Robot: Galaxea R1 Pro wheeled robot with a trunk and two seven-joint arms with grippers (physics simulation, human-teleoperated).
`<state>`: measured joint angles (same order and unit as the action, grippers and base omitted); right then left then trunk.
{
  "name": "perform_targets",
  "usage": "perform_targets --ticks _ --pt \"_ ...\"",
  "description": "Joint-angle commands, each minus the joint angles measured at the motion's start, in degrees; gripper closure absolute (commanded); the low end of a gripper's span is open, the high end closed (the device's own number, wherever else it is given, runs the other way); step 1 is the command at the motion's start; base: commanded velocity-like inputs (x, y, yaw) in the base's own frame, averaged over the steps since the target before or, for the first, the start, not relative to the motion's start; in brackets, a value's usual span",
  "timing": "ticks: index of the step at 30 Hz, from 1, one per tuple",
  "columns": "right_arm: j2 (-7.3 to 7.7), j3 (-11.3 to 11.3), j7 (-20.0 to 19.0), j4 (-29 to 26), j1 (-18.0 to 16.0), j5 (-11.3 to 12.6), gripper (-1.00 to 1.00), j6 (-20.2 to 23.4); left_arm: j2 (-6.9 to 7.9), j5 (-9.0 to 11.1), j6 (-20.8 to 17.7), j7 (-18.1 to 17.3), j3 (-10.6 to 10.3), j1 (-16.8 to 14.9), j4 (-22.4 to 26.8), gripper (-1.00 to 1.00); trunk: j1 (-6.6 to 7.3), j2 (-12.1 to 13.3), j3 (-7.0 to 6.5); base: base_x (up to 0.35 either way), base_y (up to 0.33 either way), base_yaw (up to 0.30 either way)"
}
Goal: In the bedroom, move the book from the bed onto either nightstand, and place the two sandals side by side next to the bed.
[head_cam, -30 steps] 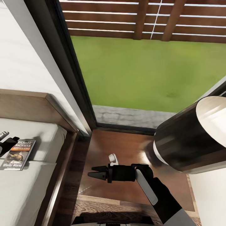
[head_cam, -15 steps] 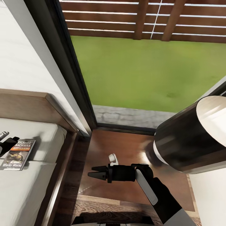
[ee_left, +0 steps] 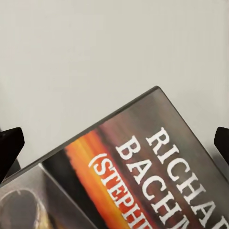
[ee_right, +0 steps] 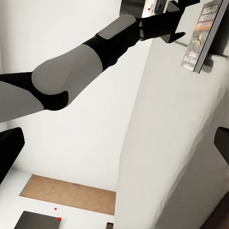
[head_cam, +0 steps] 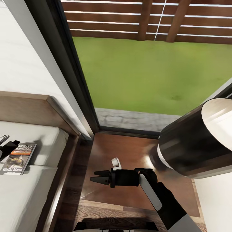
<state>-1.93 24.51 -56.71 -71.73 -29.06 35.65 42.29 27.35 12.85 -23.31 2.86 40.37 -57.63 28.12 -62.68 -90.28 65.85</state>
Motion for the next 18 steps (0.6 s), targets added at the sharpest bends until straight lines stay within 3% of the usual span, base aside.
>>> perform_targets --ticks 1,13,18 --pt "0.0 0.01 0.02 0.01 -0.03 0.29 -1.0 0.34 -0.01 0.6 -0.33 0.3 0.11 -0.04 0.09 -1.0 0.0 -0.02 0.03 0.0 0.0 0.0" --pt "0.0 0.01 0.02 0.01 -0.03 0.29 -1.0 0.35 -0.01 0.6 -0.33 0.3 0.12 -0.03 0.09 -1.0 0.0 -0.02 0.03 -0.001 0.0 0.0" --pt "-0.01 0.01 0.02 0.01 -0.02 0.29 -1.0 0.34 -0.01 0.6 -0.33 0.3 0.14 -0.02 0.09 -1.0 0.0 -0.02 0.03 -0.142 -0.135 0.0"
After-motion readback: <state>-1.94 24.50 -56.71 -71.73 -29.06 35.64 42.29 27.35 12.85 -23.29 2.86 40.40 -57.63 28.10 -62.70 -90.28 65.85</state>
